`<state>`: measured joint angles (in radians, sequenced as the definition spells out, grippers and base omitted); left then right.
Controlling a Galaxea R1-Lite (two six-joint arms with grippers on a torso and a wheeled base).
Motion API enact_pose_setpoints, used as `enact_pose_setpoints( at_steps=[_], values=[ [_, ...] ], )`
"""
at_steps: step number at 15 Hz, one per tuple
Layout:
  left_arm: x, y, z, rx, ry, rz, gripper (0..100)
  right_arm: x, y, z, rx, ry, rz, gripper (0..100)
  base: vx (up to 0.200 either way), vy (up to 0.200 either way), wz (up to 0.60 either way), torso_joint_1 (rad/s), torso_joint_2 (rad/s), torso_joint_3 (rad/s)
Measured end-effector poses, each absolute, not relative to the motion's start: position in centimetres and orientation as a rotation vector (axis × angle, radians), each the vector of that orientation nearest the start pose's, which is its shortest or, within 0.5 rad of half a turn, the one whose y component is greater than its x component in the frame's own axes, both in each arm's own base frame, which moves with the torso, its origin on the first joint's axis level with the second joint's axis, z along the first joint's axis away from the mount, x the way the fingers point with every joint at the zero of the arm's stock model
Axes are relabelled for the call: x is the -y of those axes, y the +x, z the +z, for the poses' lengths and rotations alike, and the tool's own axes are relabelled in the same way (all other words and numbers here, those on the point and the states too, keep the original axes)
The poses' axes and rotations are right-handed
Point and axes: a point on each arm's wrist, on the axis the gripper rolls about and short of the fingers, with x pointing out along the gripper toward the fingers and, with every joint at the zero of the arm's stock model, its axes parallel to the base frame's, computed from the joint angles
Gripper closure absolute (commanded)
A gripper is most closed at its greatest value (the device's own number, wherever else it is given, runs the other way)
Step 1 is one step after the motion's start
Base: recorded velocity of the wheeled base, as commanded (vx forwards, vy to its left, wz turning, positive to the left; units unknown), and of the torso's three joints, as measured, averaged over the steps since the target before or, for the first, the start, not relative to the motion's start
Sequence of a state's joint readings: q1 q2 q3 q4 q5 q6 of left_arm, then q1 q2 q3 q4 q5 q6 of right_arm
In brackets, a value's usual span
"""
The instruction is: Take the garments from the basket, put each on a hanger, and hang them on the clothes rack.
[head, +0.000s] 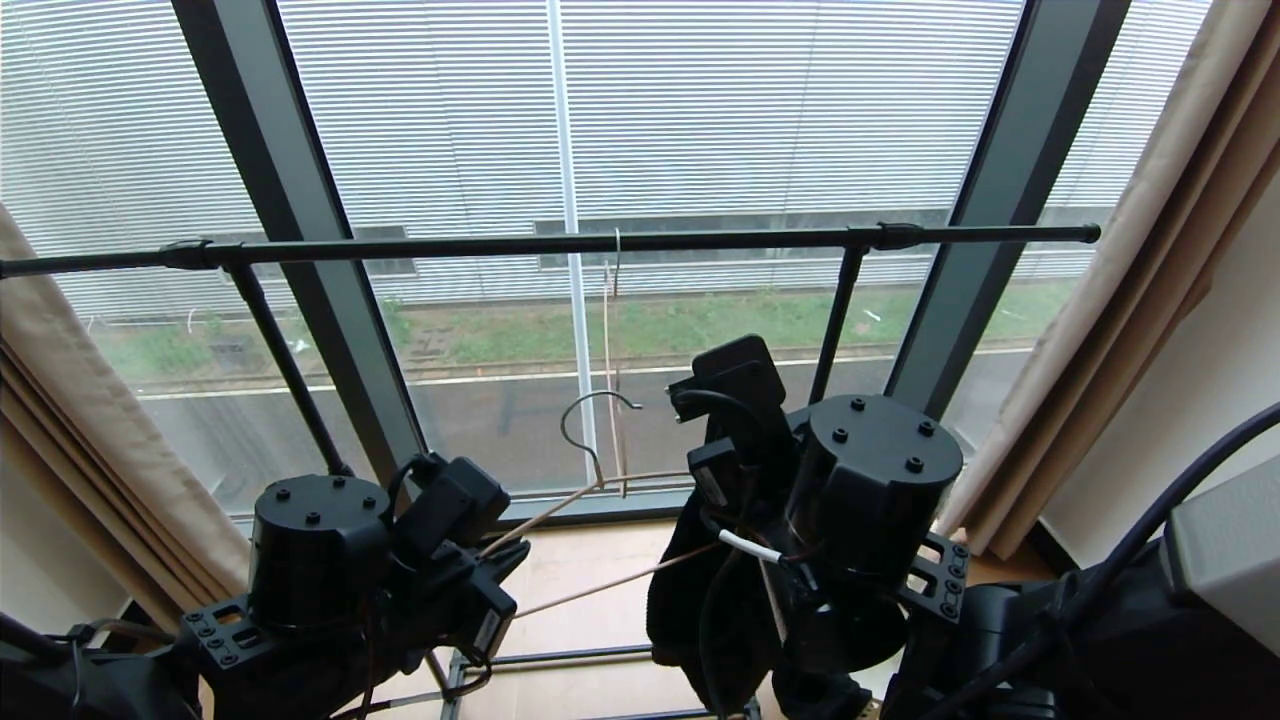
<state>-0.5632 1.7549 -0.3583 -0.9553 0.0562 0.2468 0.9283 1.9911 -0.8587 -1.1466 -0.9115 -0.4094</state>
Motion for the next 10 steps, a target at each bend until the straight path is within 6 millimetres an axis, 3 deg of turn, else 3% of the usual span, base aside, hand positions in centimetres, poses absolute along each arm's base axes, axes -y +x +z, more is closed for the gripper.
enact_pose_setpoints(
  at_steps=[4, 10],
  values=[
    [13.6, 22.0, 9.3, -0.326, 0.356, -0.510, 100, -28.5, 21.8, 14.9, 0.020, -0.394, 0.052, 100, 0.000, 0.000, 0.00, 0.000, 0.00, 0.000],
    [13.7, 22.0, 9.0, -0.334, 0.347, -0.513, 100, -29.7, 22.5, 15.4, 0.043, -0.354, 0.050, 100, 0.000, 0.000, 0.00, 0.000, 0.00, 0.000]
  ],
)
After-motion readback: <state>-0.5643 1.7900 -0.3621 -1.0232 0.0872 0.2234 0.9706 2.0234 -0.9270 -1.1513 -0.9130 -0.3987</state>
